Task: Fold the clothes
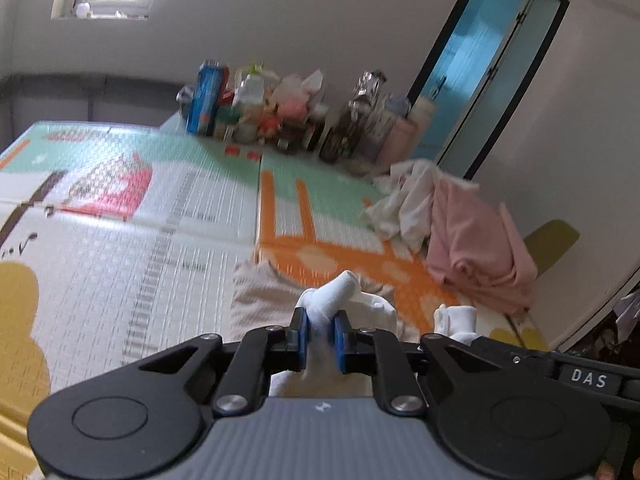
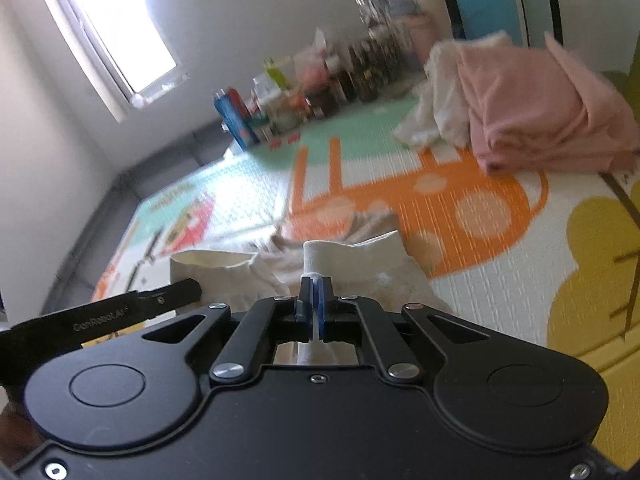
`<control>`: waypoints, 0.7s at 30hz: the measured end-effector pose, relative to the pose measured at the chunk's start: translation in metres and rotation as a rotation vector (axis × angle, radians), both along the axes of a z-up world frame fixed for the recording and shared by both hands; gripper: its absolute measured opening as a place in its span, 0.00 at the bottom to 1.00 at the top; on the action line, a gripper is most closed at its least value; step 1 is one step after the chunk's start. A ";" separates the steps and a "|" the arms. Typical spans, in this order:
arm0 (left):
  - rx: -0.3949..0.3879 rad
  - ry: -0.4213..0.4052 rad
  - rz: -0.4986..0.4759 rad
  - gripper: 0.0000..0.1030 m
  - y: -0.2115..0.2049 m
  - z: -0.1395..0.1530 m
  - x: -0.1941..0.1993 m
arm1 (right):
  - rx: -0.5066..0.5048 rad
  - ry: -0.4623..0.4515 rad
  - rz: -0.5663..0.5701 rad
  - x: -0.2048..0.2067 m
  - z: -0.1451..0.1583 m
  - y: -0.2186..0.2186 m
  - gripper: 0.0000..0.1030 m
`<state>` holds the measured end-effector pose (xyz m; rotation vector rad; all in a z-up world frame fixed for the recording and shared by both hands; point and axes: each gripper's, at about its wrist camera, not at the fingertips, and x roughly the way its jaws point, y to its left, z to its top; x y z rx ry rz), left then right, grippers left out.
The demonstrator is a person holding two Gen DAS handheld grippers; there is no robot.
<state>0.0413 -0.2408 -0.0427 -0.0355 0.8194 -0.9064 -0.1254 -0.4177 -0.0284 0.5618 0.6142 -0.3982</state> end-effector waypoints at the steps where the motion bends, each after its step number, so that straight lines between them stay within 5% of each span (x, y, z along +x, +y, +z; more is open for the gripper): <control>1: -0.009 -0.003 0.007 0.14 -0.002 0.001 0.003 | -0.018 -0.014 0.002 0.002 0.005 0.001 0.01; 8: -0.013 -0.012 0.048 0.15 -0.024 -0.011 0.030 | -0.099 -0.029 0.004 0.039 0.009 -0.007 0.01; 21: 0.087 0.005 0.114 0.16 -0.066 -0.054 0.075 | -0.045 0.099 0.021 0.114 -0.064 -0.032 0.01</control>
